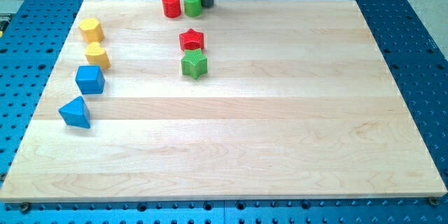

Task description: Push the green circle to the top center of the board

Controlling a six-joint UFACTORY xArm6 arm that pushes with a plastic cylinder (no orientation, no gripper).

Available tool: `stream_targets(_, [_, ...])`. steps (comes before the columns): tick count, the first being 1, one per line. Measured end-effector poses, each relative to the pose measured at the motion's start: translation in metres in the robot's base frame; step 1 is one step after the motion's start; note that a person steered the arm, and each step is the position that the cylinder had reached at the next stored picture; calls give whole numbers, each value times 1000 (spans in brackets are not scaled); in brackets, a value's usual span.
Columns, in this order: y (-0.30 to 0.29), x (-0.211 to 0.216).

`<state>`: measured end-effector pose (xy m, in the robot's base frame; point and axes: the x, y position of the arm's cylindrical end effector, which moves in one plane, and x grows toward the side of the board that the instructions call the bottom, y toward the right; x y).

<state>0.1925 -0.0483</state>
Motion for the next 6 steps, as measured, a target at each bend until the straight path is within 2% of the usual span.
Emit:
stream_targets(1, [-21,30])
stream_targets(3, [-9,105])
stream_targets(4, [-115,106])
stream_targets(5, [-105,93])
stream_targets(6, [-58,77])
